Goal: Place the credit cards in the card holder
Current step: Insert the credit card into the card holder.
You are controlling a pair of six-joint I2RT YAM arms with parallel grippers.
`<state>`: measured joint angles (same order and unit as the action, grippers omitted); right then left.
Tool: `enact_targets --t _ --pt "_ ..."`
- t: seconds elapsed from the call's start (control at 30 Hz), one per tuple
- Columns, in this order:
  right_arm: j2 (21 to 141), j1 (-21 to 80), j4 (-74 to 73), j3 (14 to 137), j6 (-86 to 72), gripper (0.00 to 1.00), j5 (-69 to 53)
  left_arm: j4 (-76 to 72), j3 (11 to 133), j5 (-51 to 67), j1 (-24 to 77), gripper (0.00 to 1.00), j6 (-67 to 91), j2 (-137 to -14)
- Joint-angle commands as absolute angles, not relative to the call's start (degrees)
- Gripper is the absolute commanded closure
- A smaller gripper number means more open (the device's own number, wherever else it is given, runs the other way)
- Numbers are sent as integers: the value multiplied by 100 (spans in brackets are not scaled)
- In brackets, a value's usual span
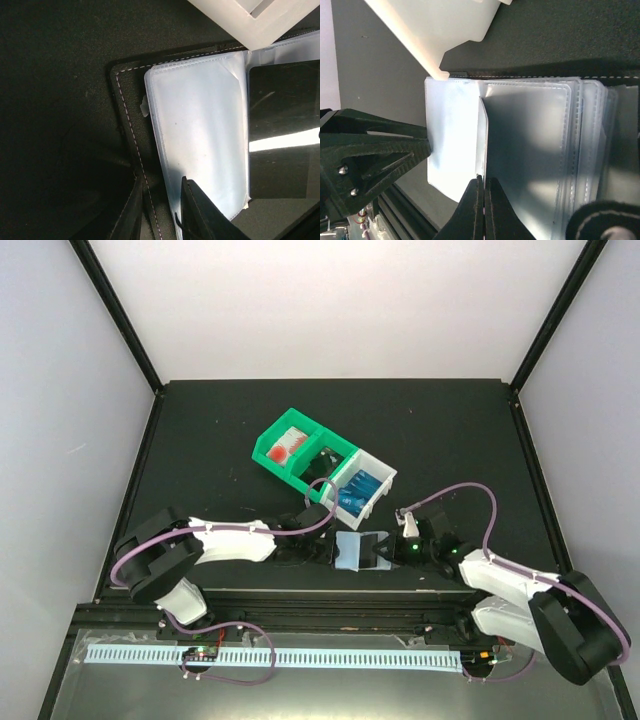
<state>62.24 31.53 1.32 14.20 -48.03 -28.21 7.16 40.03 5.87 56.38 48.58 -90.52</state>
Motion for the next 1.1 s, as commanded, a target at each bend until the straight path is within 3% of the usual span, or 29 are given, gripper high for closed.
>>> enact_targets --t 0.0,0.37,1.07 --pt "6577 3194 381 1545 -4747 99 -2732 896 4080 500 5660 76 4830 -9269" --pt "7010 3190 708 1574 -4816 99 -2904 880 3943 505 5663 81 4852 -9290" --pt "8308 3793 2278 1507 -5454 95 -2982 736 3732 646 5668 73 4931 -9233"
